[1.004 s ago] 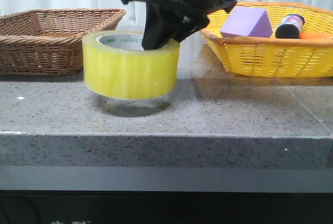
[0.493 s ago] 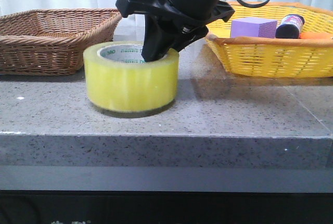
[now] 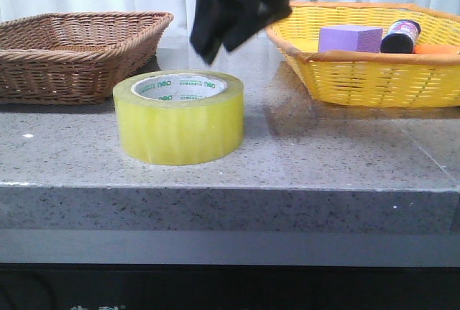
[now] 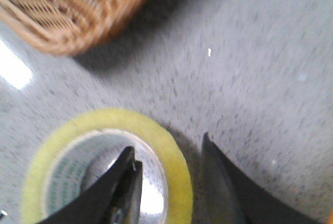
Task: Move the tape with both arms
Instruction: 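Set the tape roll on the table, open and raise the right gripper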
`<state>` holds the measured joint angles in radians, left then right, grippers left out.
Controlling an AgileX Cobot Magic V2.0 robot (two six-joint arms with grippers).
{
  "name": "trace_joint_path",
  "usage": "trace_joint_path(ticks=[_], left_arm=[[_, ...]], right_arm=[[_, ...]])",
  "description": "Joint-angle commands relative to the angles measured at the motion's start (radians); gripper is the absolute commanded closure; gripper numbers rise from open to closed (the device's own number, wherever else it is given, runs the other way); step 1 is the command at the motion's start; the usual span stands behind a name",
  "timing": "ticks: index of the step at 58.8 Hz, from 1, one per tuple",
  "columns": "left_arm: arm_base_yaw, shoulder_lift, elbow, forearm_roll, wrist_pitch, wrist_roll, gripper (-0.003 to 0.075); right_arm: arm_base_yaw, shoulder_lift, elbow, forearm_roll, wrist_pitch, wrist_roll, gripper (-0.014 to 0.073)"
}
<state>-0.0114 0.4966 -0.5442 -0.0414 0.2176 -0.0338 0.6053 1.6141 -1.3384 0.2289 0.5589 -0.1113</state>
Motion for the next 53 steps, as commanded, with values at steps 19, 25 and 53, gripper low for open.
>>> trace_joint_path(ticks=[19, 25, 53], left_arm=[[0.002, 0.010, -0.036, -0.008, -0.081, -0.012, 0.0083], [0.002, 0.010, -0.036, -0.008, -0.081, -0.012, 0.0083], [0.002, 0.010, -0.036, -0.008, -0.079, -0.012, 0.0083]], right_arm=[[0.003, -0.103, -0.036, 0.012, -0.087, -0.002, 0.0694], [-0.020, -0.122, -0.036, 0.012, -0.100, -0.002, 0.0714], [-0.479, -0.494, 0.224, 0.020, -0.128, -0.002, 0.0714]])
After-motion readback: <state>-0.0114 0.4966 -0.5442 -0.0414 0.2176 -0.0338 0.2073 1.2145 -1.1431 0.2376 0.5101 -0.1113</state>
